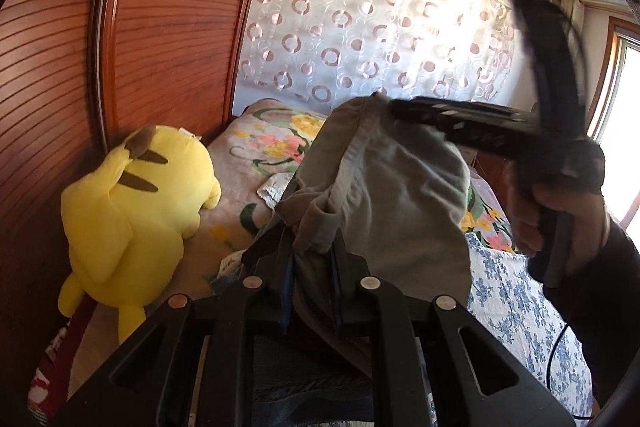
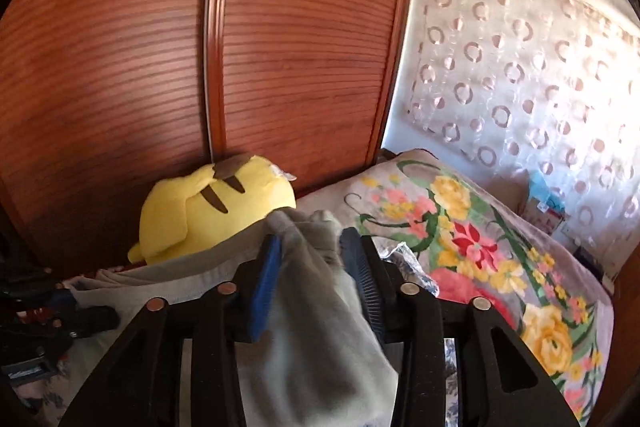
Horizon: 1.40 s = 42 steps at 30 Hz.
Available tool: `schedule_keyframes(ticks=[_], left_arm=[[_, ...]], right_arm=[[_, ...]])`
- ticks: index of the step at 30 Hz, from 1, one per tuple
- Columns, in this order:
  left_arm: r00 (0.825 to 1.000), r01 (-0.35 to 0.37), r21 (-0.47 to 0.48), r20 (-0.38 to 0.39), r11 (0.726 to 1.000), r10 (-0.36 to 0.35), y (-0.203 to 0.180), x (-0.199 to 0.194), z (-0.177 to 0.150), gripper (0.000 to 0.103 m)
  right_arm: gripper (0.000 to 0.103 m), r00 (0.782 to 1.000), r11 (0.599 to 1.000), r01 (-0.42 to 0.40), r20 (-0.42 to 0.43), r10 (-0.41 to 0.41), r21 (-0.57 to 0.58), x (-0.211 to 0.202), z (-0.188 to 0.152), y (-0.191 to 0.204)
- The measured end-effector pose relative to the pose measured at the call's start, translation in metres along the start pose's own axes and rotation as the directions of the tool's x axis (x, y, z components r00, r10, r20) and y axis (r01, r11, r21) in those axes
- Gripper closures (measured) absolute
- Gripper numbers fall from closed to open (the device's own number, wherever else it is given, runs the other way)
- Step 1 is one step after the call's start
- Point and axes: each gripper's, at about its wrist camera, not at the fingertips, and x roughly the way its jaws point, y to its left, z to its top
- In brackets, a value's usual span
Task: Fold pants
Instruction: 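Lower the folded pants onto the blue jeans stack and open both grippers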
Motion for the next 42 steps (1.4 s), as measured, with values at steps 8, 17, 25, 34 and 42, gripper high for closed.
schedule_keyframes(ticks=[8, 17, 25, 34, 42], left_arm=[[0.998, -0.054, 0.059, 0.039, 0.997, 0.052, -0.009, -0.021, 0.001, 0.049], [1.0, -0.013, 0.153, 0.026, 0.988, 0.009, -0.033, -0.021, -0.003, 0.043], [0.998, -0.017, 0.143, -0.064, 0.99, 0.027, -0.025, 0.005, -0.02, 0.043], [0.997, -0.017, 0.155, -0.067, 0.988, 0.028, -0.029, 0.005, -0.023, 0.036], [0.998, -0.003, 0.179, -0.055, 0.984, 0.013, -0.039, -0.004, -0.025, 0.016]], right_arm=[[0.062, 0.998, 0.995, -0.065, 0.019, 0.063, 0.081, -0.034, -0.037, -0.001], [0.064, 0.997, 0.991, -0.077, -0.01, 0.079, 0.106, -0.024, -0.044, -0.01], [0.064, 0.998, 0.992, -0.039, -0.038, 0.044, 0.119, -0.003, -0.043, -0.017], [0.064, 0.999, 0.989, -0.019, -0.031, 0.024, 0.15, -0.019, -0.046, -0.013], [0.064, 1.0, 0.985, 0.007, -0.012, -0.005, 0.175, -0.049, -0.058, 0.004]])
